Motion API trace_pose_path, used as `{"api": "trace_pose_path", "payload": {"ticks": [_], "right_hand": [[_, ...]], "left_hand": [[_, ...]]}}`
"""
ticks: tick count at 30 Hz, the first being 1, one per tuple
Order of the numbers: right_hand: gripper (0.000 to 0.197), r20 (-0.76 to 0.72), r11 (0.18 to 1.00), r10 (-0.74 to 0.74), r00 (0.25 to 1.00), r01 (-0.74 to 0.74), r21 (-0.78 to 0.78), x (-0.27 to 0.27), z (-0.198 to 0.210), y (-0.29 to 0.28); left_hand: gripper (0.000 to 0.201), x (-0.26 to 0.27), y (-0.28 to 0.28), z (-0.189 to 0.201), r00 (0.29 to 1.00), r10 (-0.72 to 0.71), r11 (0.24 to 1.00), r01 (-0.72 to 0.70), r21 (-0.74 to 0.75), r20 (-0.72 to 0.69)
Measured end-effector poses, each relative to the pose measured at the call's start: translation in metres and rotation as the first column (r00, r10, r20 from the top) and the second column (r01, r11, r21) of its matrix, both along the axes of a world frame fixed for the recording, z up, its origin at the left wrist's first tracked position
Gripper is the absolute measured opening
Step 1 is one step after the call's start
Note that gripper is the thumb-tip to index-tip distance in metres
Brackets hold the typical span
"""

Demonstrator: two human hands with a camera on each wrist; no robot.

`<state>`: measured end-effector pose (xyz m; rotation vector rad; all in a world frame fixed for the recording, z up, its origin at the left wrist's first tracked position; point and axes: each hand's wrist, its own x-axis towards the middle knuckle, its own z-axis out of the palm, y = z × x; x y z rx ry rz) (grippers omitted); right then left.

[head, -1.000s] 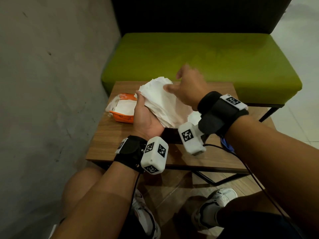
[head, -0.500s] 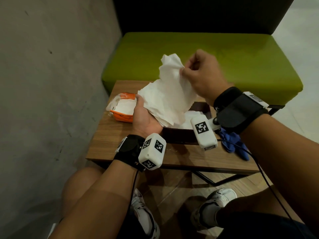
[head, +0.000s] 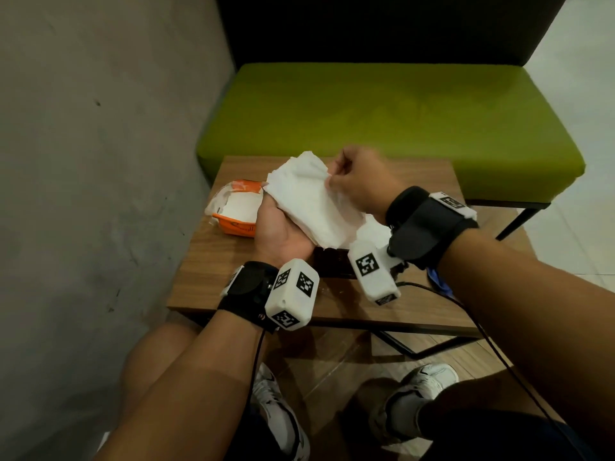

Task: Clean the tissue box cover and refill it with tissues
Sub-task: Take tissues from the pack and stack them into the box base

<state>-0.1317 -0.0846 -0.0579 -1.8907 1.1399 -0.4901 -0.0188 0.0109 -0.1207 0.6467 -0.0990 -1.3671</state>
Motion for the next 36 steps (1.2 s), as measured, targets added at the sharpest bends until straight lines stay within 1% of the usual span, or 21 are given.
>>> {"api": "trace_pose_path", "payload": {"ticks": [2,3,4,6,8,10,14,16,19,22,25,27,30,34,36], "right_hand": [[0.023,-0.038,0.998,-0.018,0.999,0.015,-0.06,0.001,0.0,0.002],[0.022,-0.057,0.998,-0.007,0.998,0.004,-0.063,0.001,0.001,0.004],[0.023,-0.085,0.998,0.015,0.996,-0.019,-0.051,0.001,0.003,0.005],[0.033,-0.145,0.999,0.045,0.988,-0.046,-0.001,0.001,0.005,0.007],[0.036,-0.162,0.999,0.048,0.986,-0.043,0.031,0.001,0.007,0.007],[0.033,-0.182,0.999,0.047,0.982,-0.047,0.005,0.002,0.009,0.005],[0.023,-0.218,0.989,0.011,0.976,-0.043,-0.142,0.003,0.01,0.005],[0.019,-0.238,0.99,0.052,0.97,-0.081,-0.116,0.003,0.01,0.007],[0.029,-0.217,0.995,0.08,0.973,-0.091,-0.044,0.001,0.012,0.007],[0.028,-0.194,0.995,0.093,0.977,-0.099,-0.02,0.001,0.01,0.006],[0.03,-0.158,0.997,0.077,0.984,-0.081,-0.018,0.003,0.01,0.005],[0.028,-0.116,0.998,0.06,0.991,-0.062,-0.014,0.002,0.012,0.002],[0.025,-0.033,0.999,0.027,0.999,-0.026,0.033,-0.001,0.015,-0.003],[0.024,-0.009,1.0,-0.014,1.0,0.014,0.021,-0.001,0.016,-0.006],[0.022,-0.001,0.999,-0.038,0.999,0.038,-0.002,-0.001,0.014,-0.005]], "left_hand": [[0.063,0.002,0.0,0.0,1.0,0.009,1.0,-0.009,0.005,-0.001],[0.063,0.002,0.0,0.001,1.0,0.009,1.0,-0.009,0.017,0.001],[0.064,0.003,0.0,0.001,1.0,0.008,1.0,-0.008,0.027,0.0],[0.065,0.002,-0.001,0.001,1.0,0.015,0.999,-0.015,0.032,-0.006],[0.066,0.001,-0.002,0.001,1.0,0.022,1.0,-0.023,0.021,0.005],[0.069,0.001,-0.004,0.002,0.999,0.022,0.999,-0.023,0.03,0.028],[0.071,0.003,-0.007,-0.001,0.999,0.032,0.999,-0.033,0.038,0.034],[0.071,0.004,-0.009,-0.002,0.999,0.037,0.999,-0.038,0.034,0.032],[0.073,0.004,-0.01,-0.004,0.999,0.018,0.999,-0.018,0.027,0.028],[0.073,0.003,-0.011,-0.003,1.0,-0.002,1.0,0.001,0.024,0.02],[0.071,0.001,-0.011,-0.002,1.0,-0.009,0.999,0.009,0.038,0.019],[0.076,0.0,-0.011,0.0,1.0,0.01,0.999,-0.01,0.034,-0.002],[0.084,-0.003,-0.007,0.007,0.995,0.095,0.995,-0.094,0.043,-0.007],[0.094,-0.007,0.0,0.015,0.993,0.104,0.994,-0.106,0.034,0.048],[0.085,-0.01,-0.001,0.017,0.993,0.082,0.996,-0.084,0.019,0.084]]}}
